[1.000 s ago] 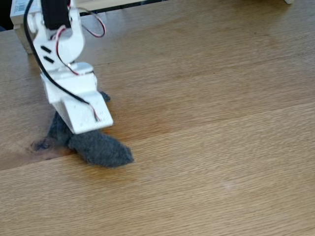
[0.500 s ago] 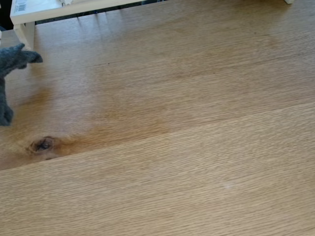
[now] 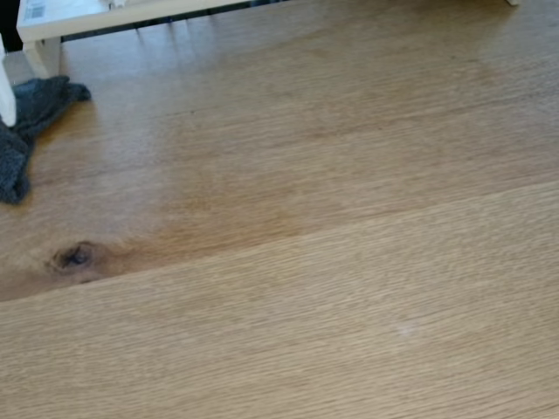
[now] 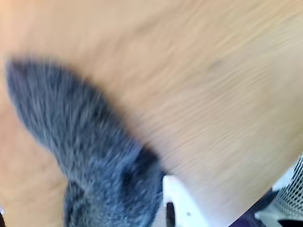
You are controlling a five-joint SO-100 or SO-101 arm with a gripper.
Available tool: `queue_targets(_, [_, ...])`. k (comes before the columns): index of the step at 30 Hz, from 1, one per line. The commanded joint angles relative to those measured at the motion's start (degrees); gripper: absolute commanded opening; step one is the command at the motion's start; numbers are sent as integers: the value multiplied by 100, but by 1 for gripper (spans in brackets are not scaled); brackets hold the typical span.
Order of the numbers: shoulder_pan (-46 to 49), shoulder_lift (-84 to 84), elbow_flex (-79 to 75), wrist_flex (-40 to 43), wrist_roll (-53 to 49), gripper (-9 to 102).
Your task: Clean the area in front of the robot
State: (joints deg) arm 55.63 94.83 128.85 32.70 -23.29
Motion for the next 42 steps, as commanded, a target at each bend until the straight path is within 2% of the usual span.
queue_targets(1, [-668,1819,-26,44,352,28])
queue_targets(4, [-1784,3076,26,756,721,12])
queue_targets(5, [-2224,3454,44,1134,844,4])
queue_targets(6, [-2672,3771,44,1556,1081,0])
queue_targets(10, [-4403,4649,167,3182,2074,0])
queue_targets(12, [-4948,4983,545,3419,2399,0])
queue_targets(15, [-5370,5748,1573,3287,2479,0])
queue_targets(22, [-5502,8411,4843,2593,2109,0])
queue_targets(27, [-5335,9299,6434,3305,1969,0])
queue_targets(30, [-5493,9413,6398,3946,2575,0])
queue_targets(38, [-5291,9448,6284,3981,2628,0])
queue_targets(40, [-5212,9448,6284,3981,2619,4])
queue_targets(42, [-5203,9448,6284,3981,2619,3])
